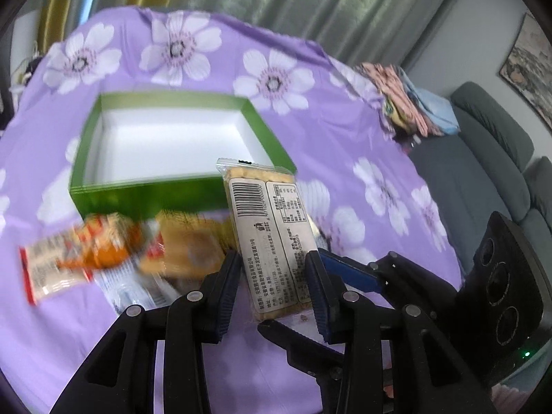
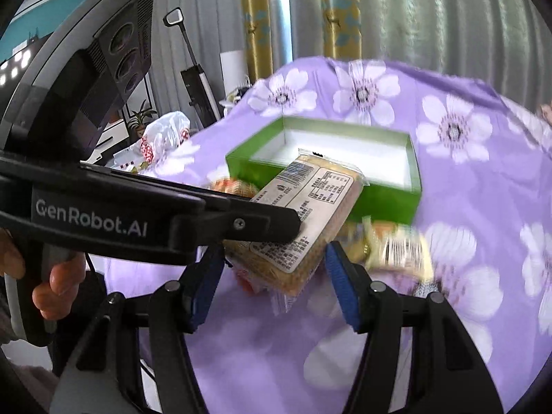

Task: Organize snacks
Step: 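Lift the biscuit bar with the right gripper and drop it into the box, then lower the right gripper onto the red-and-white wrapper and close, then carry the red-and-white wrapper with the right gripper into the box and release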

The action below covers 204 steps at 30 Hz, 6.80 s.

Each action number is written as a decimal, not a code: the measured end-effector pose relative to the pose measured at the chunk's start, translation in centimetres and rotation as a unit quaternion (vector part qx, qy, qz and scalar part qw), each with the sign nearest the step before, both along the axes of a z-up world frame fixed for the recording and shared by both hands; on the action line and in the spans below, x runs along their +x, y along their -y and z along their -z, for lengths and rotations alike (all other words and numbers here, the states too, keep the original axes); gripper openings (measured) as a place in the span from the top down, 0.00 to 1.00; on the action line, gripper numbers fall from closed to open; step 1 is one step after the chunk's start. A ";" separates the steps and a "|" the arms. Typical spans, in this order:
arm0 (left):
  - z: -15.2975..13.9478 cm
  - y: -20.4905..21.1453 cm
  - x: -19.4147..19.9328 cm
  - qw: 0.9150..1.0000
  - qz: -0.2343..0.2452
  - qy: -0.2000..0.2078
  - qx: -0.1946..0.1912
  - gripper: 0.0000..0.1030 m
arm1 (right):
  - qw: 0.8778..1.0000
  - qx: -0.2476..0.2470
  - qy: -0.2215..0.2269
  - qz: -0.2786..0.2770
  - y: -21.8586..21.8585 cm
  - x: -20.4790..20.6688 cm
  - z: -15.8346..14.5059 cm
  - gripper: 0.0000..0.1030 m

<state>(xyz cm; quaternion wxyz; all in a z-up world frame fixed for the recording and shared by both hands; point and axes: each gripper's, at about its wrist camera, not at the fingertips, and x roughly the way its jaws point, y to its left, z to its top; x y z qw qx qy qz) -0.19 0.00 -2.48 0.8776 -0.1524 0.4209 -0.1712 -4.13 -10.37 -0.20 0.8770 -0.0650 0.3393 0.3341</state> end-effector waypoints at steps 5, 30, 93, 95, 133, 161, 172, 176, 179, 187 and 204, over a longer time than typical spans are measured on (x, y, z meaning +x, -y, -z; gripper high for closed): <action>-1.4 -1.6 3.0 1.000 -0.017 0.017 0.004 0.62 | 1.000 0.008 0.018 -0.009 -1.4 3.3 -1.4 0.41; 3.0 -5.7 13.2 0.996 -0.070 -0.063 -0.007 0.62 | 1.000 -0.007 -0.019 -0.016 -5.9 14.4 1.7 0.41; -2.6 -6.6 -3.0 0.994 -0.111 -0.021 -0.004 0.03 | 0.993 -0.039 0.016 0.112 1.4 0.9 -5.2 0.03; -2.1 -6.5 -3.4 0.995 -0.099 -0.015 0.013 0.03 | 0.993 -0.033 0.007 0.115 2.1 0.8 -4.4 0.03; 9.3 -4.6 -0.6 0.989 -0.060 -0.115 -0.066 0.53 | 0.986 -0.011 -0.144 -0.078 -4.0 4.7 9.5 0.11; 6.7 -2.5 -3.4 0.993 0.005 -0.091 -0.081 0.76 | 0.990 -0.007 -0.125 -0.058 -2.4 0.0 7.3 0.43; 2.2 -0.9 -2.7 0.997 0.027 -0.038 -0.067 0.76 | 0.997 0.000 -0.069 -0.037 -0.3 -0.9 3.1 0.43; 0.7 -1.2 -1.7 0.998 0.025 -0.018 -0.059 0.76 | 0.998 0.003 -0.044 -0.036 -0.6 0.0 1.7 0.43; -0.4 -1.9 -0.4 0.998 0.019 -0.005 -0.056 0.76 | 0.999 0.006 -0.026 -0.037 -1.0 1.2 0.7 0.43; -1.5 -4.0 3.0 0.999 0.006 0.008 -0.051 0.76 | 0.999 0.010 -0.001 -0.048 -2.8 5.6 -0.6 0.43; 1.8 -9.9 10.7 0.997 -0.049 -0.039 -0.056 0.76 | 0.997 0.007 -0.040 -0.066 -8.1 13.3 1.9 0.42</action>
